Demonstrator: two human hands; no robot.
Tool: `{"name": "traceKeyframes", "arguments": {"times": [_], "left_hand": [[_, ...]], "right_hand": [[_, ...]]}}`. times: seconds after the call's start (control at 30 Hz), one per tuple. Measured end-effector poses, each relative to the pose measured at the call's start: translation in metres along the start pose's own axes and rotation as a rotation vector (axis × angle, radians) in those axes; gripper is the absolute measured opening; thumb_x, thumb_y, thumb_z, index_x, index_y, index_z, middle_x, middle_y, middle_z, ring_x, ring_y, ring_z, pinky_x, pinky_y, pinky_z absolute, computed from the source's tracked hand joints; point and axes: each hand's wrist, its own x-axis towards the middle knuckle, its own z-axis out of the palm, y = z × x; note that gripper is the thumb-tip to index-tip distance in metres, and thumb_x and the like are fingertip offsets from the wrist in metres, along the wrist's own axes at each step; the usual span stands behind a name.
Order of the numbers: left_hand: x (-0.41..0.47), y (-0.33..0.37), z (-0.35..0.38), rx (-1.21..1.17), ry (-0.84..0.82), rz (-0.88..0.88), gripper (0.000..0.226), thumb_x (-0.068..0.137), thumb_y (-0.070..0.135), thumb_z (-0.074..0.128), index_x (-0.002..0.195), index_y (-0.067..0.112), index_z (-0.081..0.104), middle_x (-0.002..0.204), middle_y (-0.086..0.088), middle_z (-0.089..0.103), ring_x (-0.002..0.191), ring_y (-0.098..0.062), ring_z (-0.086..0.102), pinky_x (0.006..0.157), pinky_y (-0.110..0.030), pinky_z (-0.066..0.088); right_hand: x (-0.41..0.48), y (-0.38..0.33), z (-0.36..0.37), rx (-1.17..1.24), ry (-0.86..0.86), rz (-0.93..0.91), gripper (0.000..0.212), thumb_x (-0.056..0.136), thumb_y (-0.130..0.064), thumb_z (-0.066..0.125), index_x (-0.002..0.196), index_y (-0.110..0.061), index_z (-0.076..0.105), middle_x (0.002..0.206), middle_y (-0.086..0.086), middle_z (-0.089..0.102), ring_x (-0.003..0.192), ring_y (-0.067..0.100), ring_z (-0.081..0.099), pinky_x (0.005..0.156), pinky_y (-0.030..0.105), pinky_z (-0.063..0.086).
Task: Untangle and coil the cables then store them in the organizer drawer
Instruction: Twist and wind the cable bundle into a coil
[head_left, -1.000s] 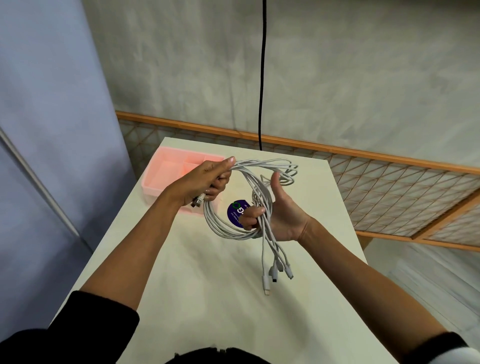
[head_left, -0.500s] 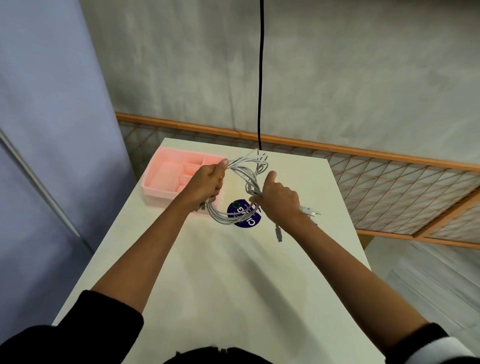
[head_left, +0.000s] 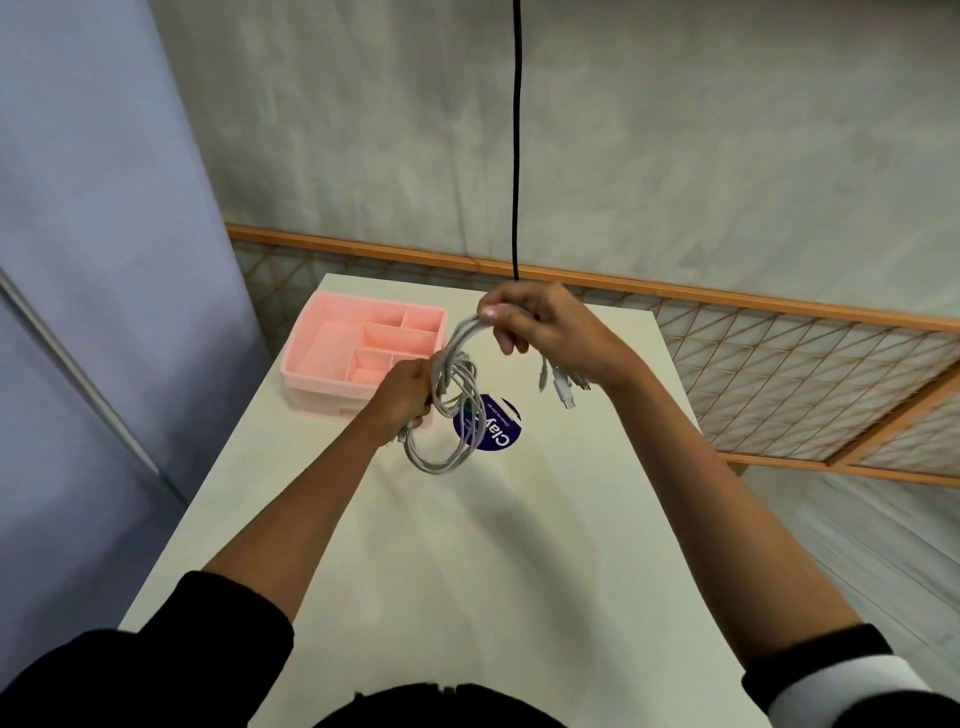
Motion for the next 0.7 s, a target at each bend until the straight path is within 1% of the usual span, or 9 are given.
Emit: {"name": "traceKeyframes", "arguments": {"times": [0.07,0.13,0.2,0.27,0.37,0.4,0.47,0.57,0.7], "left_hand": [[-0.001,-0.004,0.010,0.053,-0.028,-0.003,0.035,0.102,0.021,0.043,0.068,0.019,0.053,0.041,0.008,0.030,0.042,-0.013,0.021,0.043,-0.020,0.018],[-0.002,-0.007,0.020,0.086,-0.032,-0.023,0.035,0.101,0.023,0.047,0.066,0.024,0.055,0.041,0.008,0.031,0.042,-0.013,0.021,0.044,-0.022,0.018],[-0.001,-0.013,0.025,0.132,-0.033,-0.044,0.029,0.101,0.019,0.043,0.079,0.017,0.061,0.043,0.007,0.037,0.044,-0.013,0.026,0.039,-0.019,0.020],[-0.003,-0.018,0.026,0.208,-0.029,-0.048,0.031,0.102,0.022,0.038,0.086,0.006,0.059,0.052,0.001,0.039,0.045,-0.013,0.030,0.038,-0.019,0.023],[-0.005,-0.024,0.025,0.308,0.014,-0.012,0.044,0.101,0.037,0.037,0.069,0.009,0.045,0.056,-0.002,0.039,0.045,-0.014,0.033,0.043,-0.022,0.025],[-0.005,-0.027,0.024,0.289,0.018,-0.006,0.043,0.101,0.040,0.038,0.070,0.010,0.046,0.055,-0.001,0.038,0.044,-0.013,0.032,0.042,-0.021,0.025],[-0.004,-0.028,0.016,0.127,0.002,-0.033,0.037,0.100,0.040,0.042,0.076,0.014,0.052,0.053,0.002,0.033,0.040,-0.009,0.027,0.038,-0.018,0.022],[-0.003,-0.026,-0.003,-0.131,0.017,-0.101,0.038,0.098,0.041,0.046,0.067,0.019,0.043,0.048,0.007,0.030,0.037,-0.006,0.024,0.037,-0.016,0.020],[-0.002,-0.017,-0.024,-0.313,0.020,-0.107,0.042,0.097,0.045,0.045,0.064,0.021,0.036,0.047,0.009,0.027,0.036,-0.006,0.022,0.038,-0.015,0.020]], "right_hand": [[0.003,-0.007,0.001,0.043,0.035,-0.047,0.013,0.097,-0.013,0.051,0.094,-0.006,0.062,0.062,0.005,0.056,0.058,0.011,0.048,0.057,0.022,0.040],[0.007,-0.014,0.004,0.086,0.081,-0.097,0.013,0.097,-0.011,0.050,0.093,-0.007,0.061,0.060,0.003,0.054,0.056,0.011,0.046,0.055,0.020,0.039],[0.008,-0.016,0.002,0.149,0.163,-0.137,0.014,0.097,-0.009,0.049,0.090,-0.009,0.061,0.057,-0.002,0.052,0.053,0.009,0.044,0.053,0.018,0.036],[0.007,-0.017,-0.006,0.199,0.252,-0.166,0.016,0.097,-0.009,0.049,0.087,-0.010,0.061,0.054,-0.006,0.051,0.052,0.008,0.042,0.052,0.018,0.035],[0.000,-0.012,-0.016,0.229,0.354,-0.174,0.017,0.097,-0.009,0.049,0.086,-0.011,0.061,0.054,-0.010,0.051,0.052,0.006,0.043,0.053,0.019,0.034],[-0.002,-0.008,-0.020,0.242,0.394,-0.160,0.017,0.097,-0.009,0.049,0.085,-0.010,0.060,0.054,-0.011,0.051,0.053,0.005,0.043,0.053,0.018,0.034],[-0.009,0.003,-0.031,0.289,0.513,-0.118,0.017,0.098,-0.010,0.048,0.084,-0.011,0.059,0.055,-0.012,0.049,0.053,0.003,0.042,0.052,0.016,0.034],[-0.024,0.033,-0.057,0.386,0.738,-0.049,0.020,0.097,-0.015,0.048,0.080,-0.015,0.057,0.054,-0.012,0.048,0.051,0.003,0.039,0.050,0.017,0.032],[-0.047,0.084,-0.071,0.437,0.957,0.140,0.026,0.098,-0.017,0.048,0.073,-0.018,0.054,0.051,-0.012,0.048,0.049,0.005,0.039,0.049,0.019,0.032]]}}
